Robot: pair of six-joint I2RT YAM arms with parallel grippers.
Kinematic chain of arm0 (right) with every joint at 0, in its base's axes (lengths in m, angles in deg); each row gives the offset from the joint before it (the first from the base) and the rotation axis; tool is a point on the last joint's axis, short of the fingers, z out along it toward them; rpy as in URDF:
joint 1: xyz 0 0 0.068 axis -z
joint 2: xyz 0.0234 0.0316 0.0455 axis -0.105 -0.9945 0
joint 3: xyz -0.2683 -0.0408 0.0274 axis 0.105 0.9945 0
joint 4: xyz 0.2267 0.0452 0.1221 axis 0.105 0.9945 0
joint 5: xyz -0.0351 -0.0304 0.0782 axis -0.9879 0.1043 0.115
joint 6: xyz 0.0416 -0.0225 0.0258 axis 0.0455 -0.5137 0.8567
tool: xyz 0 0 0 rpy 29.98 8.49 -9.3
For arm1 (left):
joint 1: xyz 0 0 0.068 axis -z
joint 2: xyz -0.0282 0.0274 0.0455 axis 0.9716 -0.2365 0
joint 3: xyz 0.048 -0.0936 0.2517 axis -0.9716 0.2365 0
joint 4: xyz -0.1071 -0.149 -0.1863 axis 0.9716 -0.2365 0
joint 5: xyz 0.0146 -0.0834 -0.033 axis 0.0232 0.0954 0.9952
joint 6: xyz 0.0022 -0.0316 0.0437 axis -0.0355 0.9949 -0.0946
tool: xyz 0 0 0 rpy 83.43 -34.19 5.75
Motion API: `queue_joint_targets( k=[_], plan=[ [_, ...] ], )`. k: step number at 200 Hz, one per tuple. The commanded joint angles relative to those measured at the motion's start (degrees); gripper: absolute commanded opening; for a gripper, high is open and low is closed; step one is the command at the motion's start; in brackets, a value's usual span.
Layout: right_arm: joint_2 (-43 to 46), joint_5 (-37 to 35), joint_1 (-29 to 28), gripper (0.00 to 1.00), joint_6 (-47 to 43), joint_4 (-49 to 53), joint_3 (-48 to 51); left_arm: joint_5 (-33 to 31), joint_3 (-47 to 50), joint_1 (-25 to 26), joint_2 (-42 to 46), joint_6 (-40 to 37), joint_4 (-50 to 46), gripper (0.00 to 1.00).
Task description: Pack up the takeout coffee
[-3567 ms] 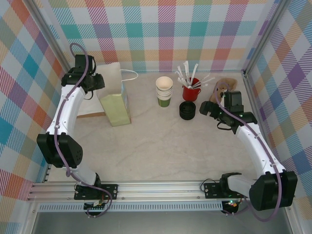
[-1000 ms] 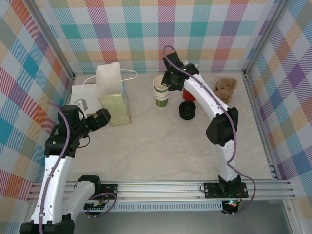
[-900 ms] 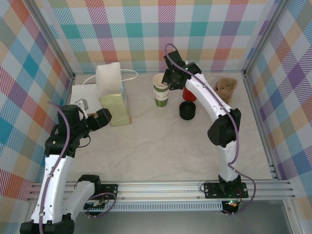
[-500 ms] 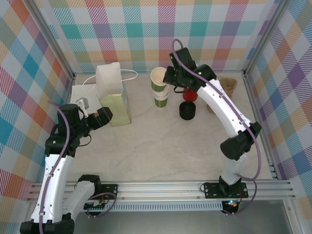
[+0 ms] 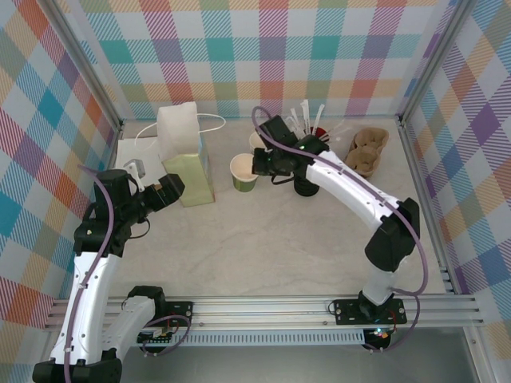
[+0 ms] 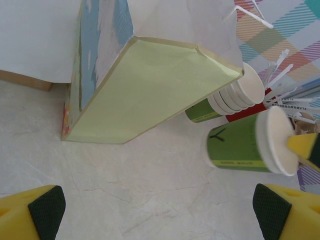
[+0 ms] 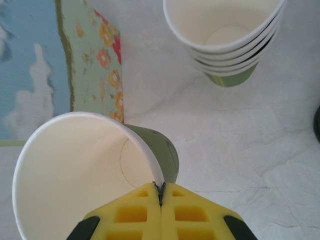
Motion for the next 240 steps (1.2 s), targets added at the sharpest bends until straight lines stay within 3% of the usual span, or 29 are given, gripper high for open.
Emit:
queue_joint_targets(
  k=[1, 122, 159, 240],
  plan=[
    [-2.06, 0.93, -0.8, 0.04, -0.59, -1.46, 2.0, 1.56, -0.91, -0.6, 0.03, 0.4, 0.66, 0.98],
    [-2.44, 4.53, -1.81, 0.06, 1.81, -3.2, 14.38, 3.5, -0.31, -0.64, -1.7, 1.19, 2.06, 0.96],
    [0.15, 2.54, -1.82, 0.26, 0.87, -2.86, 14.29, 5.5, -0.47, -0.57, -1.98, 1.46, 2.11, 0.96],
    [10.25, 0.35, -0.24, 0.49, -4.08, -1.57, 14.62, 13.84, 0.4, 0.56, -2.65, 4.08, 4.15, 0.93]
  ],
)
